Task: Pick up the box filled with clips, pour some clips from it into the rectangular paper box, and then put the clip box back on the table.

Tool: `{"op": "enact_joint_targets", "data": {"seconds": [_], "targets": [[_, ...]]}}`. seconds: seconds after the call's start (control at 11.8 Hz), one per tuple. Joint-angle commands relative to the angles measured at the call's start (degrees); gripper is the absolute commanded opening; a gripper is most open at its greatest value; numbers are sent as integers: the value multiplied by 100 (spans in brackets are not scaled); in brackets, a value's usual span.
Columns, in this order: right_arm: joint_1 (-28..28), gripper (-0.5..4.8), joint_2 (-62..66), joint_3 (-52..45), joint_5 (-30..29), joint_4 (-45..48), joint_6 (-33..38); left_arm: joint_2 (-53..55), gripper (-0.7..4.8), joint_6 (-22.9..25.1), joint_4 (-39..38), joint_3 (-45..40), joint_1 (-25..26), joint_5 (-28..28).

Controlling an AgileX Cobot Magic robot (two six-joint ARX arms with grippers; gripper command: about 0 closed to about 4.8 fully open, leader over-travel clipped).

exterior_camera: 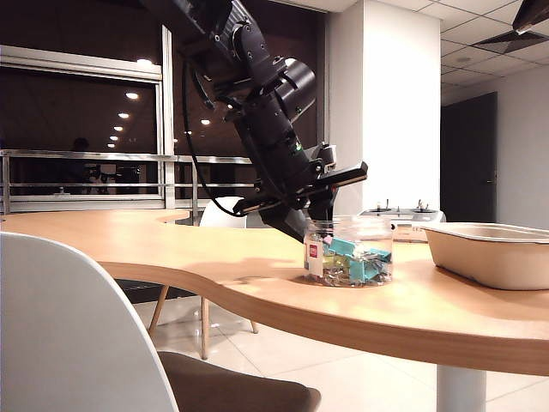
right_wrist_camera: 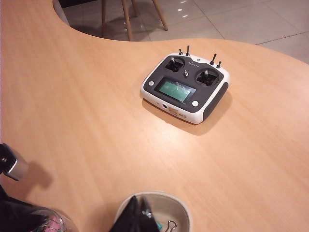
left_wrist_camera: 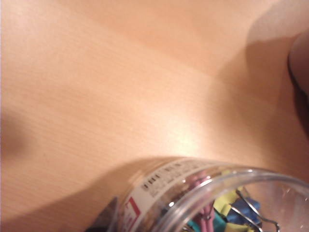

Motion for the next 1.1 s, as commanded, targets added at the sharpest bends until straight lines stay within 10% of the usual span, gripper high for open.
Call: {"op": "enact_joint_targets", "data": {"seconds": [0.08, 1.1], "targets": [[-4, -6, -26, 20, -31, 109, 13, -15, 19, 24, -44, 15, -52, 120], [-4, -6, -26, 20, -31, 105, 11, -22, -6, 39, -765, 1432, -52, -48]]}}
